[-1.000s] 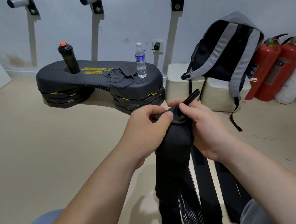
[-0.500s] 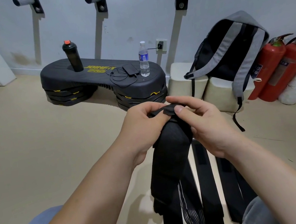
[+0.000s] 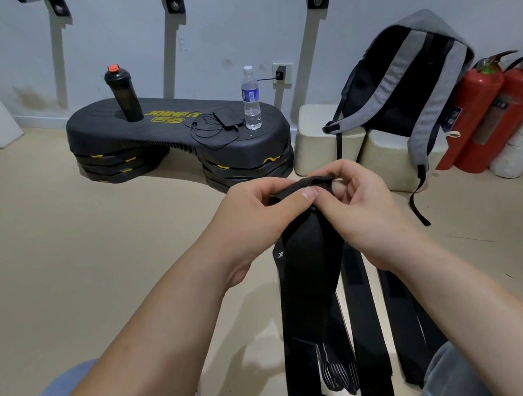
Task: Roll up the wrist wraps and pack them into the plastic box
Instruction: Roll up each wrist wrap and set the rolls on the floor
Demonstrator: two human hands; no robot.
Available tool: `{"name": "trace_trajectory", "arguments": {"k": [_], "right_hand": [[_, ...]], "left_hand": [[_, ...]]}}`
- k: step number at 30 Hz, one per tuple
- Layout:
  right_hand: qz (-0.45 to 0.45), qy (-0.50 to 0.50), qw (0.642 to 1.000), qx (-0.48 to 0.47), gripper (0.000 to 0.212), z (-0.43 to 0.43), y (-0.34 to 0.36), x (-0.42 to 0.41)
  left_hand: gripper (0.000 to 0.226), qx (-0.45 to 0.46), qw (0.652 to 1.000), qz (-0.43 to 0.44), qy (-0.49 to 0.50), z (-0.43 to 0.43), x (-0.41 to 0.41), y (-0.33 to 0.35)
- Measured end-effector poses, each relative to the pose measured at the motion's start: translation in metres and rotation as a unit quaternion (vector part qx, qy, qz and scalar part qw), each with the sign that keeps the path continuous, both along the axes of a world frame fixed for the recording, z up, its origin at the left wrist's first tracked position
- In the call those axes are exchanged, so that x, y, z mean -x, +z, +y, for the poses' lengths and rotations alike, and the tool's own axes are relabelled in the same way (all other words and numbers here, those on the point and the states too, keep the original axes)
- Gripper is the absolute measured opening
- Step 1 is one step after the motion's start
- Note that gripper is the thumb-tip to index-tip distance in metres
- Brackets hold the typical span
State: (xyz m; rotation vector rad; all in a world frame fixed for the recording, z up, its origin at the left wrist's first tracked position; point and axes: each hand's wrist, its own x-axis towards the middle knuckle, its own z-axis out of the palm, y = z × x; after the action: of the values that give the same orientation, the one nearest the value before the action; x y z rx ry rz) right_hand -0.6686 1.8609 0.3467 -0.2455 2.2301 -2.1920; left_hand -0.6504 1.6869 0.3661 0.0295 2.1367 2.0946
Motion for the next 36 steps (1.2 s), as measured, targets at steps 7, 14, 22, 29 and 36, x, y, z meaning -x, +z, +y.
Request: {"name": "trace_trajectory", "arguments": {"k": [7, 14, 22, 29, 36], "right_hand": [[0.045, 0.009, 0.997, -0.058, 0.024, -0.003, -0.004, -0.001], [-0.085, 0.084, 0.991, 0.056, 0.021, 0.002, 0.007, -0.006], [-0.134, 0.095, 0.97, 0.18, 0.025, -0.007, 0.008, -0.01], [-0.135, 0.069, 0.97, 0.187, 0.014, -0.007, 0.002, -0.009], [-0.082, 0.08, 0.984, 0.139, 0.023, -0.003, 0.003, -0.005]], "left_hand": [[0.02, 0.106, 0.994, 0.03, 0.001, -0.002, 0.0, -0.004], [0.025, 0.153, 0.979, 0.119, 0.061, -0.003, 0.003, -0.006], [0.024, 0.24, 0.925, 0.282, 0.085, -0.006, 0.002, -0.01], [0.022, 0.257, 0.911, 0.32, 0.049, -0.013, 0.006, -0.017], [0.013, 0.06, 0.995, 0.048, 0.056, -0.008, -0.006, 0.006]]}}
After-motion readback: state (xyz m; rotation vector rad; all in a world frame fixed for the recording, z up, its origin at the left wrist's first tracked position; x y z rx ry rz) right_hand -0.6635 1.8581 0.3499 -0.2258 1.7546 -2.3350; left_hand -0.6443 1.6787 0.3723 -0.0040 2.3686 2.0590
